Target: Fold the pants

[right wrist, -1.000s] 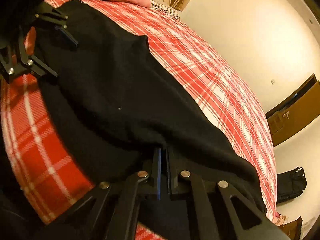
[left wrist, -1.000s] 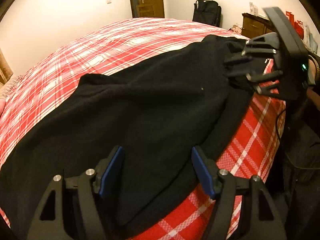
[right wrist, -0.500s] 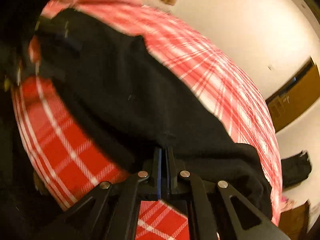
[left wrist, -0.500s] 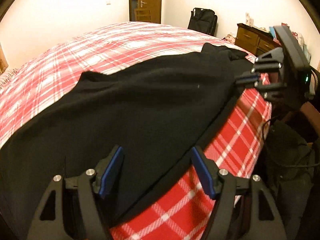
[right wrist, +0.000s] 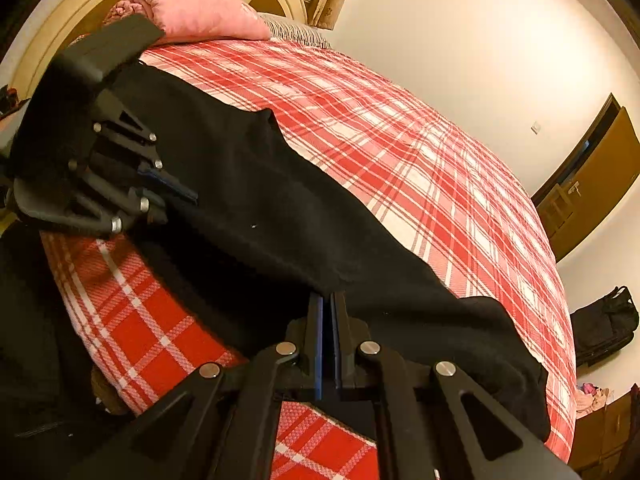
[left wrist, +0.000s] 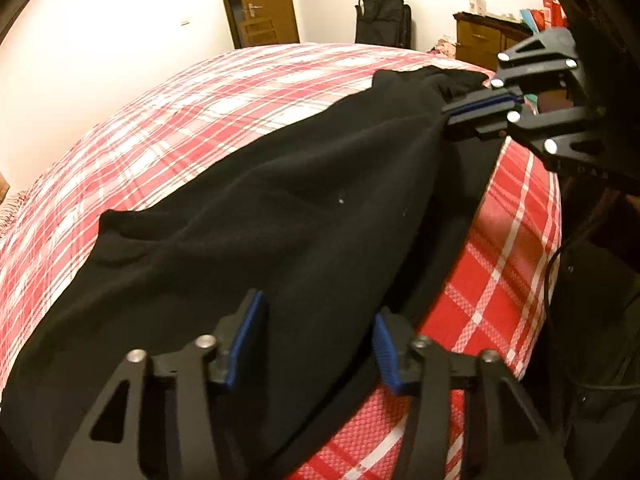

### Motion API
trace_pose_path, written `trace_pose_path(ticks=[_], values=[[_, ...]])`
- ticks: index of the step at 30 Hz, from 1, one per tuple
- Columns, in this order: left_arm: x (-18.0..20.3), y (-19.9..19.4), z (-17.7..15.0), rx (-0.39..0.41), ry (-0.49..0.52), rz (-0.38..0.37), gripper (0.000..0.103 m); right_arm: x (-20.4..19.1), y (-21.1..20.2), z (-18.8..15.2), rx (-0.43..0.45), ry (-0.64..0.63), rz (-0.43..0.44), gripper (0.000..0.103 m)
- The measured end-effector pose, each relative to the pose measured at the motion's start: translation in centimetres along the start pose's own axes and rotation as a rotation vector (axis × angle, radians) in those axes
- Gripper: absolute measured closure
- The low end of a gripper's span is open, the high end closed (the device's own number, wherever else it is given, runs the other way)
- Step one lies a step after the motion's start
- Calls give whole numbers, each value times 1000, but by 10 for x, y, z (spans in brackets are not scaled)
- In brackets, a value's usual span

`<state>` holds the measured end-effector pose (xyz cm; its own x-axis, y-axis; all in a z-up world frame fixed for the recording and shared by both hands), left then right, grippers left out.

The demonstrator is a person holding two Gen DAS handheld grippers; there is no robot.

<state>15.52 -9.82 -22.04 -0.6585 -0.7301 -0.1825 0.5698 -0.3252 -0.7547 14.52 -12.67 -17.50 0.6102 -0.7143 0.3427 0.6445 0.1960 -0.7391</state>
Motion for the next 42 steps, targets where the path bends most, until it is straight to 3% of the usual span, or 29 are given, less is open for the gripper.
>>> trace_pose_path(ticks=[1, 3, 6, 10, 12, 13, 14, 15, 16, 17, 22, 26, 29, 33, 34, 35, 38, 39, 41, 42], values=[[-1, -1, 1, -5, -14, -10, 75, 0, -1, -1, -1, 1, 3, 100], [-4, -9, 7, 7, -40, -25, 89, -4, 1, -7, -15, 19, 31, 100], [-4, -23, 4, 28, -34, -68, 89, -16, 21, -27, -75, 14, 62, 100], [-4, -10, -15, -28, -13, -61, 88, -20, 33, -40, -103, 28, 85, 97], [-7, -10, -15, -4, -39, -69, 84, -7, 25, -38, -84, 80, 106, 83], [-9, -9, -13, -7, -49, -63, 83, 5, 19, -39, -73, 125, 111, 61], [-9, -10, -11, -6, -51, -51, 78, 17, 14, -40, -63, 160, 109, 48], [-8, -12, -8, 5, -45, -42, 62, 37, 6, -44, -47, 220, 97, 48], [-5, -14, -4, 22, -32, -36, 47, 59, -1, -50, -35, 289, 80, 48], [-2, -17, -2, 38, -21, -28, 42, 77, -7, -57, -33, 344, 63, 48], [18, -20, 19, 82, 40, -43, 40, 211, -40, -129, -30, 761, -133, 48], [30, -13, 30, 88, 54, -74, 40, 296, -51, -201, -30, 1097, -225, 48], [41, -8, 35, 89, 62, -99, 40, 323, -43, -221, -19, 1195, -206, 48], [49, -3, 32, 67, 78, -110, 40, 329, -22, -233, -29, 1251, -158, 48], [50, -1, 30, 58, 83, -110, 40, 327, -19, -234, -30, 1254, -151, 53], [50, 1, 30, 53, 84, -109, 40, 326, -12, -234, -37, 1257, -136, 69], [48, 6, 30, 39, 62, -120, 40, 325, -4, -240, -45, 1262, -139, 95], [48, 7, 31, 33, 52, -133, 41, 326, -7, -237, -27, 1250, -137, 95], [50, 10, 32, 25, 48, -145, 53, 329, -21, -228, 7, 1223, -161, 96], [52, 10, 32, 21, 52, -164, 78, 330, -33, -222, 29, 1198, -176, 96]])
Point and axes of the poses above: each gripper's, at about its wrist camera, not at the fingertips, and y roughly the way its jaws point, x to its right, z to its top, the point moved 9 cm from there along y, roughly the way its jaws point, and after that the axes turned 6 degrees about z, right-handed, at the moved point
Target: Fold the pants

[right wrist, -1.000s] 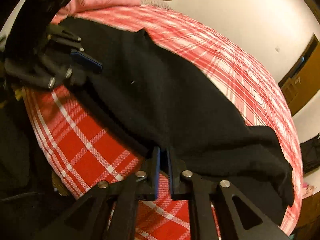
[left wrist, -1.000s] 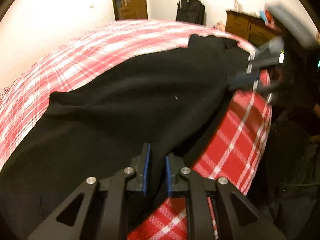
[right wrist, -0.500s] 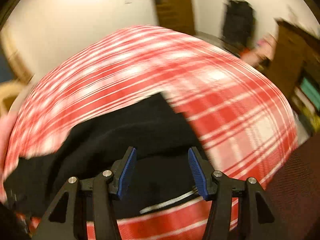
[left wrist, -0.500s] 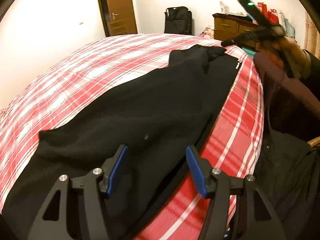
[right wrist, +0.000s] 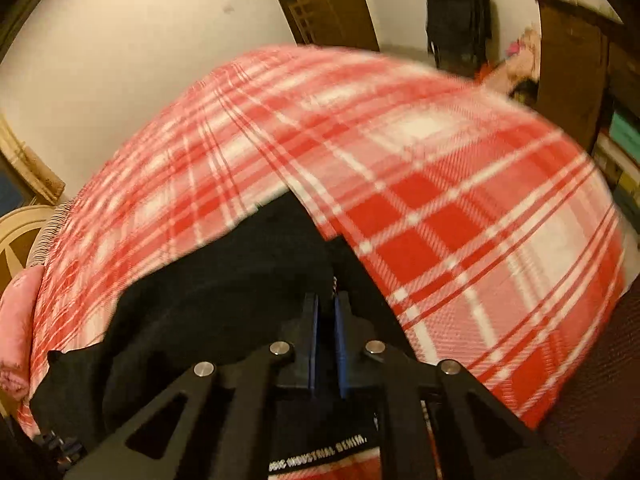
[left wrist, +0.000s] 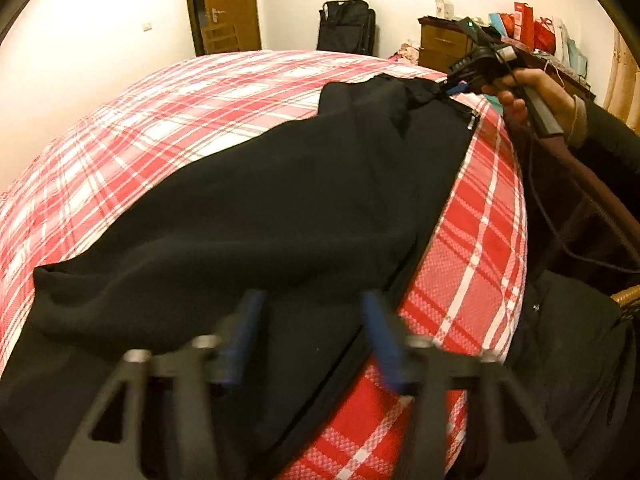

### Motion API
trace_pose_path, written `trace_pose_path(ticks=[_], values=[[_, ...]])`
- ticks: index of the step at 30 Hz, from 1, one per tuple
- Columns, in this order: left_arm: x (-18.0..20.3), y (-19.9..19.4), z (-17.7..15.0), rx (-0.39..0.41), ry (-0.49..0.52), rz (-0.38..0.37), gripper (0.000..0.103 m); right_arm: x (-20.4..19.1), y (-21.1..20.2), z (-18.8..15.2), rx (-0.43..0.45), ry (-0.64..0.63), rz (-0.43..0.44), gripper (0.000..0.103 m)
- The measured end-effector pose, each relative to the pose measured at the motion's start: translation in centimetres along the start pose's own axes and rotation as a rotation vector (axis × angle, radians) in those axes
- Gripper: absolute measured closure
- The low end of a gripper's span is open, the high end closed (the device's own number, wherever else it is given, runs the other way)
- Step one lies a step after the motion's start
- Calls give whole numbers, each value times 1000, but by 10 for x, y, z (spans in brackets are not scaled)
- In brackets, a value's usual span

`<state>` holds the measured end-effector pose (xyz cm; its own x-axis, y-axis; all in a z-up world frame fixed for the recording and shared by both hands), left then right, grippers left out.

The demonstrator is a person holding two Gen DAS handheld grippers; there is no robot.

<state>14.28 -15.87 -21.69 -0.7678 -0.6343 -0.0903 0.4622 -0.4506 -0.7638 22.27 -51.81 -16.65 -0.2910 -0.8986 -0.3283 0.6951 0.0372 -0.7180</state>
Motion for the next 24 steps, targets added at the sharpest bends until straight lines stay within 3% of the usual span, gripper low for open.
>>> trace_pose_path(ticks=[1, 4, 8, 11, 14, 15, 17, 18, 19, 24], values=[[0, 0, 2, 1, -2, -10, 92, -4, -11, 4, 24, -23, -2, 96], [-7, -9, 8, 20, -21, -10, 96, -11, -43, 8, 55, -63, -1, 96], [-14, -31, 11, 61, -34, -31, 97, 9, -58, -6, 37, -69, -66, 96], [-11, -34, 2, 47, -15, -51, 97, 38, -44, -25, -15, -29, -121, 96], [-10, -27, -7, 36, -11, -22, 95, 51, -26, -33, -43, 12, -113, 96], [-11, -24, -8, 36, -17, -7, 91, 50, -23, -33, -41, 7, -117, 96], [-7, -18, -8, 29, -11, 7, 70, 46, -20, -29, -31, -5, -118, 96], [-6, -17, -5, 38, -2, 30, 47, 44, -21, -27, -25, -9, -115, 96], [-5, -16, 0, 57, 12, 69, 31, 43, -21, -26, -19, -12, -113, 96], [14, -9, 17, 69, 93, 65, 34, 41, -26, -21, 2, -21, -86, 96]])
Point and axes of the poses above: each gripper's, at about its wrist camera, not at the fingertips, and y roughly the way its jaws point, x to its right, z to its top, the point moved 9 cm from there along y, roughly the way its jaws point, and after that the axes turned 6 degrees about z, right-handed, at the moved point
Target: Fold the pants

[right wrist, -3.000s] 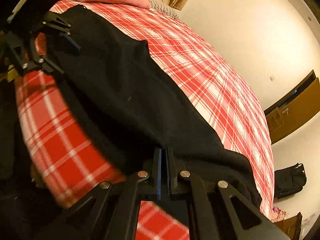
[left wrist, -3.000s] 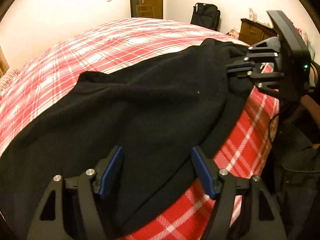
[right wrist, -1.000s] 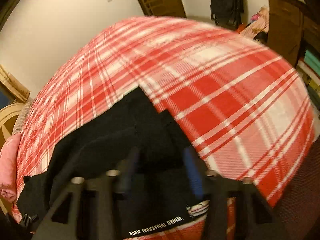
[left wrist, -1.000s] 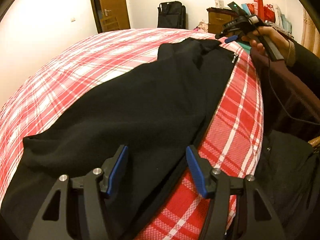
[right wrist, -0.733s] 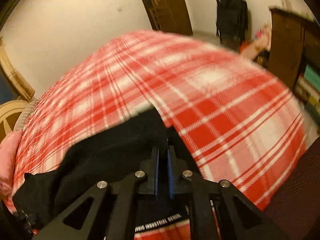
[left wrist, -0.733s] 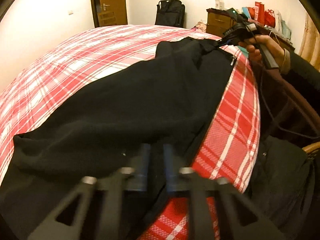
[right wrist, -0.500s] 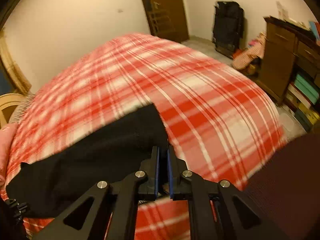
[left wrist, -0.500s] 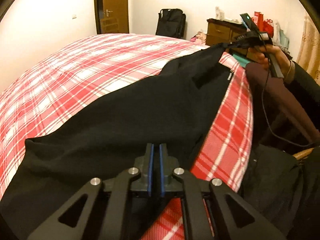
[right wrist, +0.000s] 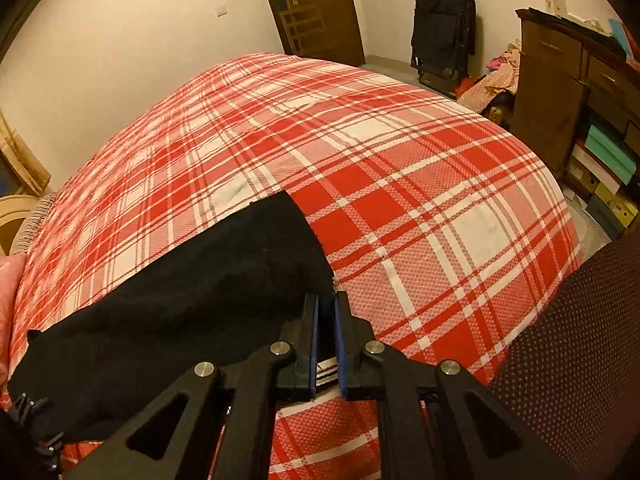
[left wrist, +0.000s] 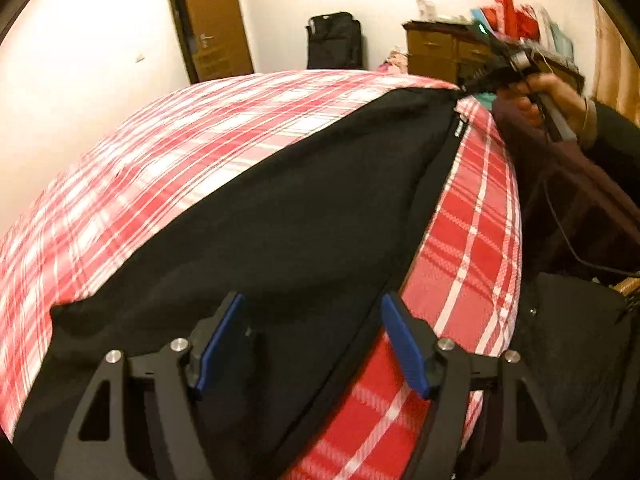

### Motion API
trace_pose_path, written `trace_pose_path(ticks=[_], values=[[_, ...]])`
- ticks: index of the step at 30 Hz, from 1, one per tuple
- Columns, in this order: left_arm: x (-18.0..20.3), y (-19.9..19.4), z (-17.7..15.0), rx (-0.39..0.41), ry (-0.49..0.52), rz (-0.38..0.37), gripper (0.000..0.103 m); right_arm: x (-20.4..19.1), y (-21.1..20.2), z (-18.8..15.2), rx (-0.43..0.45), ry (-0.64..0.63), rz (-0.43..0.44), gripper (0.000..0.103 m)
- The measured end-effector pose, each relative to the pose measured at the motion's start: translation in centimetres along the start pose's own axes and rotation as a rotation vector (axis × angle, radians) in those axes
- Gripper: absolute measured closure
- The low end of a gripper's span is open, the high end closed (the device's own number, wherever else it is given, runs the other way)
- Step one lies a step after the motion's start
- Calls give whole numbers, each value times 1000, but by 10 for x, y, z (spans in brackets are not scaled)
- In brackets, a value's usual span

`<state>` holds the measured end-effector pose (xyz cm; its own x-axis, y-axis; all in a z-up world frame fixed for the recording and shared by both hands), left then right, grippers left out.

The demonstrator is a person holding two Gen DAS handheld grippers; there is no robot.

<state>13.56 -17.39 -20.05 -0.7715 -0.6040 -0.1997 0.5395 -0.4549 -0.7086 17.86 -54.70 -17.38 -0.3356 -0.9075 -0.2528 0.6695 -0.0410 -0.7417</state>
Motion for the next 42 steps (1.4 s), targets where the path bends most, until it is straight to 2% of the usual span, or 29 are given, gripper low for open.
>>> trace_pose_path(ticks=[1, 3, 9, 11, 13, 15, 18, 21, 23, 27, 31, 33, 35, 36, 38, 39, 40, 41, 42], values=[[4, 8, 1, -24, 15, -6, 40, -1, 0, -1, 0, -3, -1, 96], [9, 19, 2, -43, 22, -23, 44, -1, 0, -3, 1, -18, -2, 96], [16, 30, 8, -62, 46, -20, 47, -1, -1, -5, 18, -23, 3, 96], [18, 30, 10, -67, 46, -48, 59, -2, -8, -2, 38, -12, 19, 96], [18, 27, 12, -73, 58, -53, 94, -4, -22, 2, 65, -9, 36, 96], [14, 22, 14, -78, 40, -73, 96, -7, -32, 4, 80, -18, 46, 96], [5, 4, 23, -47, 0, -113, 96, -6, -30, -1, 49, -33, 24, 96], [2, -15, 27, -10, -4, -131, 96, 4, -8, -15, -18, -33, -23, 96], [11, -12, 23, -23, 17, -140, 96, 9, 0, -25, -44, -17, -32, 96], [25, 6, 4, -72, 42, -130, 96, 9, -11, -27, -35, -24, -30, 96], [23, 3, 3, -61, 12, -146, 96, 15, 3, -34, -94, -51, -71, 94], [21, 3, 4, -60, 9, -149, 96, 18, 5, -31, -73, -64, -104, 86], [20, 6, 4, -61, 8, -147, 95, 22, -1, -24, -48, -56, -154, 59], [19, 7, 4, -60, 5, -137, 89, 23, -6, -21, -36, -55, -166, 54], [17, 8, 4, -61, -15, -131, 86, 22, -19, -14, 6, -56, -180, 53], [17, 6, 4, -59, -17, -125, 81, 18, -26, -9, 30, -75, -193, 53], [16, 3, 4, -53, -15, -109, 68, 9, -34, -4, 60, -106, -194, 53], [15, -3, 6, -36, -13, -96, 62, 1, -39, -1, 79, -128, -175, 53], [14, -9, 7, -20, -14, -89, 53, -16, -43, 1, 95, -158, -122, 53]])
Point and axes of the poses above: each gripper's, at about its wrist camera, not at the fingertips, and y roughly the way its jaws point, x to its right, z to its top, the point moved 9 cm from there along y, roughly the way its jaws point, and after that the axes turned 6 degrees about z, right-handed, at the moved point
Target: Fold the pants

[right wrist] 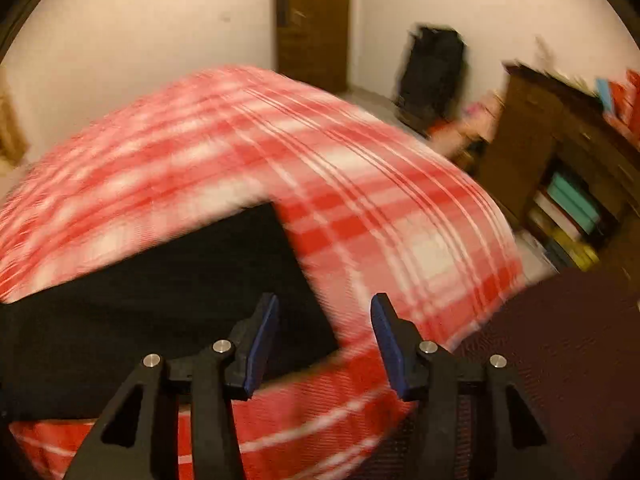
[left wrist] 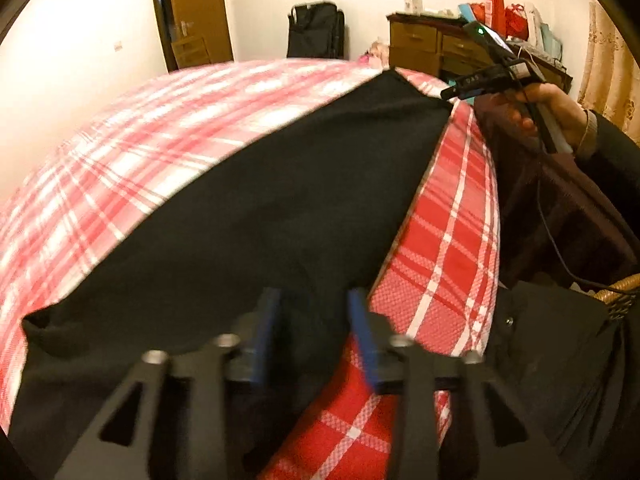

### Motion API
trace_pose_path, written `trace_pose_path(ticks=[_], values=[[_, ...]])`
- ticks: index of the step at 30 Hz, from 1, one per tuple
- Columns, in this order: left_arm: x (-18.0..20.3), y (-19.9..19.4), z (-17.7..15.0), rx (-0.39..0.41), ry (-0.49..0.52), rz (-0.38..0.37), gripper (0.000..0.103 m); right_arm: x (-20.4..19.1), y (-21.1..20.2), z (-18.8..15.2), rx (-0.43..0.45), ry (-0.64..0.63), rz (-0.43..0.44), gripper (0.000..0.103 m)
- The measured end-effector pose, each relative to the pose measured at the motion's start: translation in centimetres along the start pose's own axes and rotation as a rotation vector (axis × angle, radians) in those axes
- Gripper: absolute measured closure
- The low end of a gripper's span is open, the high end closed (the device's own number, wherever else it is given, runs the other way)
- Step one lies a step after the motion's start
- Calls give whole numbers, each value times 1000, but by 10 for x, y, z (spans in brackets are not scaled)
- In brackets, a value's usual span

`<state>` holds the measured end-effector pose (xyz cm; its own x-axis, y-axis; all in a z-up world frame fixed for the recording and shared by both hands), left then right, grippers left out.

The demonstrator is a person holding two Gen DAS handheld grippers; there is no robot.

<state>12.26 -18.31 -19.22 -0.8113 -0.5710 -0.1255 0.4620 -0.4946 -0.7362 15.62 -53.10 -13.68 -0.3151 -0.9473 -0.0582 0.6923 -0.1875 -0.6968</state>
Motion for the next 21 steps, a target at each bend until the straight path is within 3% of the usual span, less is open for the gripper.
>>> trace_pose_path(ticks=[4, 6, 8, 11, 14, 17, 21], values=[[-8, -25, -1, 62, -28, 20, 42, -71, 6, 2, -27, -118, 227, 52], [-16, -27, -6, 54, -45, 35, 39, -95, 20, -3, -55, -181, 263, 52], [-27, -19, -19, 11, -65, 76, 39, -106, 41, -11, -96, -209, 254, 52], [-39, -7, -36, -59, -100, 114, 39, -103, 77, -25, -201, -141, 216, 52], [-46, -1, -45, -86, -138, 117, 38, -96, 82, -25, -192, -118, 181, 52], [-51, 1, -48, -92, -167, 130, 30, -101, 72, -27, -211, -157, 113, 52], [-55, 4, -48, -90, -197, 128, 26, -148, 49, -28, -164, -244, 169, 52]])
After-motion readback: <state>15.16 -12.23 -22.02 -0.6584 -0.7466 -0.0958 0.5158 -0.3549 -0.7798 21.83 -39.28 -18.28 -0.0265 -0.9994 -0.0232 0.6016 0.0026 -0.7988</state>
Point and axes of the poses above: each gripper's, at about its wrist camera, not at the fingertips, and y roughly the way its jaws point, x to its right, z to its top, the point moved 9 cm from there along y, roughly the way its jaws point, and after that the axes turned 6 degrees about z, right-handed, at the moved point
